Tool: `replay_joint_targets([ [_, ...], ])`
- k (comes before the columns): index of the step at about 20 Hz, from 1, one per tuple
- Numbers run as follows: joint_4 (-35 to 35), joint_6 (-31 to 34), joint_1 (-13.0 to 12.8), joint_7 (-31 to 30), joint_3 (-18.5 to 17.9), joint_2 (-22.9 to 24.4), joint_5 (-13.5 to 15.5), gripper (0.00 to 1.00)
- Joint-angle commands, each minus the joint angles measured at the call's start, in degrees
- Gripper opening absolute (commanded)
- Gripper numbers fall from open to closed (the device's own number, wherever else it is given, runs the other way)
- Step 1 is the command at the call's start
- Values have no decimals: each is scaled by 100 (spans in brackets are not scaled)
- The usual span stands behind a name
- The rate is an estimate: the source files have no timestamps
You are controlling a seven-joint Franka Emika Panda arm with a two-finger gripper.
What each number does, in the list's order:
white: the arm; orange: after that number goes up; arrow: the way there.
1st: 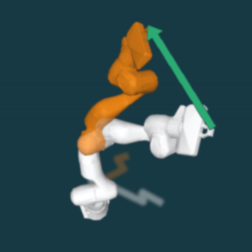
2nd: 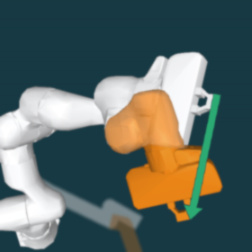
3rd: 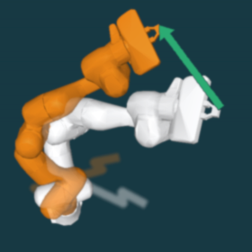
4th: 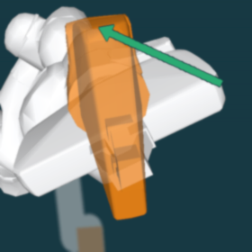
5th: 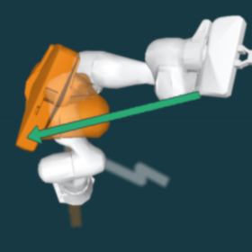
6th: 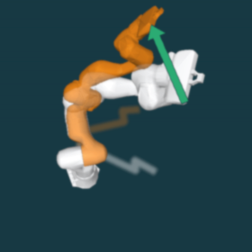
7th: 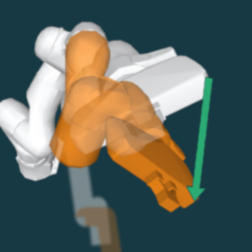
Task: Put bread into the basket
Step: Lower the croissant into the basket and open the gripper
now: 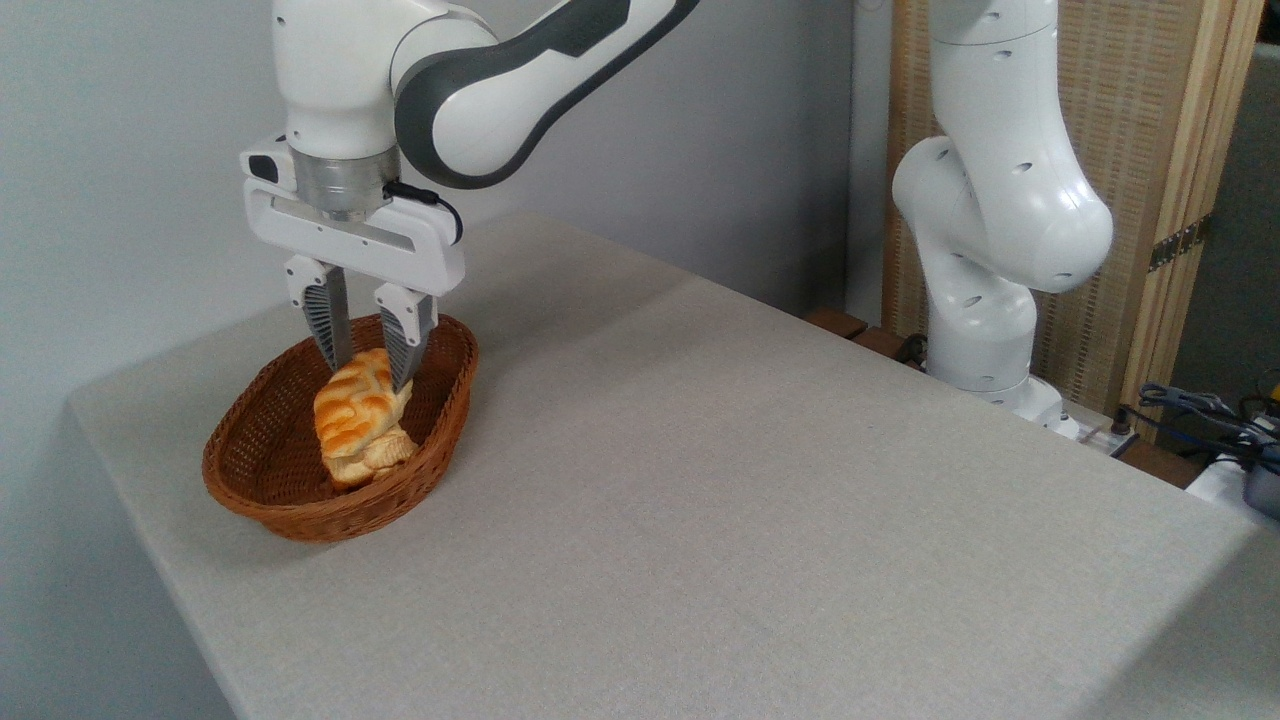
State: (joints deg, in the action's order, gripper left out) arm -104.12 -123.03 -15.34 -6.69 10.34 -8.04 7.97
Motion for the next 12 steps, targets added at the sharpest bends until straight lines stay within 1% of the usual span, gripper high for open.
replay_joint_targets([
  [1, 94, -37, 22, -78, 3, -22, 47, 100],
  [7, 102, -2, 40, 10, -76, 83, 21, 100],
  [8, 111, 7, 75, 36, -94, 127, -75, 100],
  [9, 111, 16, 84, 89, -155, 163, -233, 100],
  [10, 111, 42, 84, 159, -260, 224, -348, 100],
  [11, 111, 103, 84, 281, -356, 311, -375, 100],
  [12, 111, 260, 84, 526, -418, 356, -384, 100],
])
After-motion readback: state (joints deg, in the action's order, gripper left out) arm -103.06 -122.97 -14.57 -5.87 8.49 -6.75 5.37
